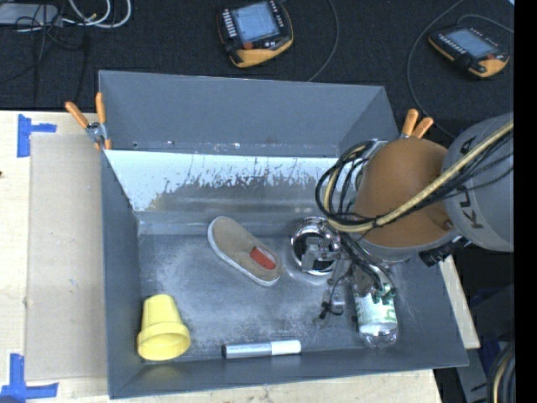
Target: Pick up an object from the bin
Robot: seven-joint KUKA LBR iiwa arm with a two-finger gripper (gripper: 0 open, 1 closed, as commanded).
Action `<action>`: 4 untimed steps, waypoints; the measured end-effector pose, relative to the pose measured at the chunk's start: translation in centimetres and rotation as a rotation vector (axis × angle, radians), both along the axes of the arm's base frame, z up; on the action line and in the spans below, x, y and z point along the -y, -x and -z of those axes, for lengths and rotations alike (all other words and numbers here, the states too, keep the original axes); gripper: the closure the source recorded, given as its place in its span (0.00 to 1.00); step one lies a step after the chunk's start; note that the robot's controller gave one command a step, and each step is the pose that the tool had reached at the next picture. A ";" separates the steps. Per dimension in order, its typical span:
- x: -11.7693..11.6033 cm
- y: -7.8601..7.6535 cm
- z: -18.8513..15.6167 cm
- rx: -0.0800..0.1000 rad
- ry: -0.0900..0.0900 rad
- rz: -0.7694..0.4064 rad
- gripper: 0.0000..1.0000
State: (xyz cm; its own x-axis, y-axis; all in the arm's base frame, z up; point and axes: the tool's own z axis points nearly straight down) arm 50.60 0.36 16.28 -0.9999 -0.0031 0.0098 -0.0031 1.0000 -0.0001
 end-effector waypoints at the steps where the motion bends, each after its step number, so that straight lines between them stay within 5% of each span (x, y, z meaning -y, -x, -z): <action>1: -0.8 -3.0 0.3 0.001 -0.004 -0.331 0.00; 2: -6.4 -5.7 5.0 -0.001 -0.006 -0.297 0.00; 3: -4.7 -7.5 9.0 0.004 -0.007 -0.030 0.00; 4: -4.6 -7.4 9.0 -0.002 -0.004 -0.031 1.00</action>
Offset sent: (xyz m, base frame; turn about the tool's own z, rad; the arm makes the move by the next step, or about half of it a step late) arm 0.0297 0.0074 -0.0019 -0.3299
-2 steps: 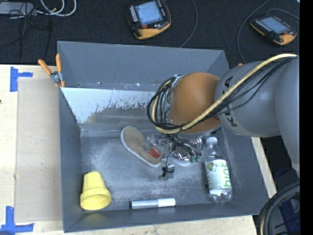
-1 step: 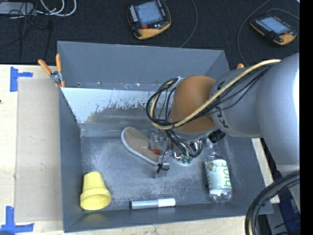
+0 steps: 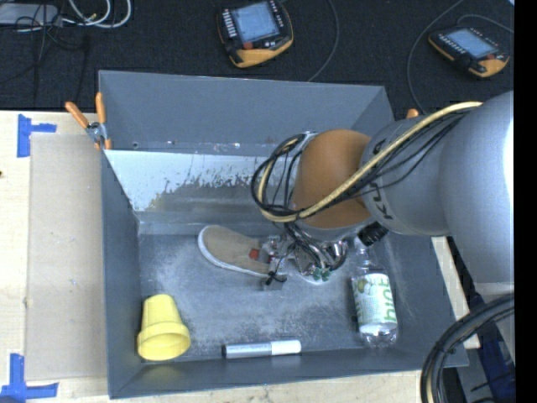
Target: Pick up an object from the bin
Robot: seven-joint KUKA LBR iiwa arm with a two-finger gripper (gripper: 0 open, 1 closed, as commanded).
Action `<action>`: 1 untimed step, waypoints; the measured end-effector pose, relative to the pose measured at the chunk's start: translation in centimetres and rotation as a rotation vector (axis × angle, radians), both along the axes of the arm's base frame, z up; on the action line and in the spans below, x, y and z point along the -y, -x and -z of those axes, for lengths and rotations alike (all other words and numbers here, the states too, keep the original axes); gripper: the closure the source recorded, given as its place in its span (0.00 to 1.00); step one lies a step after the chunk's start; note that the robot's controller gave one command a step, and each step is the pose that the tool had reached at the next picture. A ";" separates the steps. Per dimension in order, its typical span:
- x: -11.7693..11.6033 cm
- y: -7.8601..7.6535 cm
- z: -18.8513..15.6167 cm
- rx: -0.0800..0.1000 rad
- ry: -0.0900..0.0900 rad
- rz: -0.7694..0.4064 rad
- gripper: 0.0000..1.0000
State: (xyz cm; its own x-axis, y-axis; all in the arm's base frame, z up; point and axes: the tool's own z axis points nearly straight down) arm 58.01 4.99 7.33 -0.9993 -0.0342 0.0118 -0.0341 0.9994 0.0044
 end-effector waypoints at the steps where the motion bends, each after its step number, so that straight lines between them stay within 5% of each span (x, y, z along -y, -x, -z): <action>1: -0.1 0.9 -16.3 0.007 0.000 -0.011 1.00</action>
Offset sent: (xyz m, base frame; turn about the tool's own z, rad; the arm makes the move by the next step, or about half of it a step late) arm -0.0105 0.0018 0.1592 -0.0142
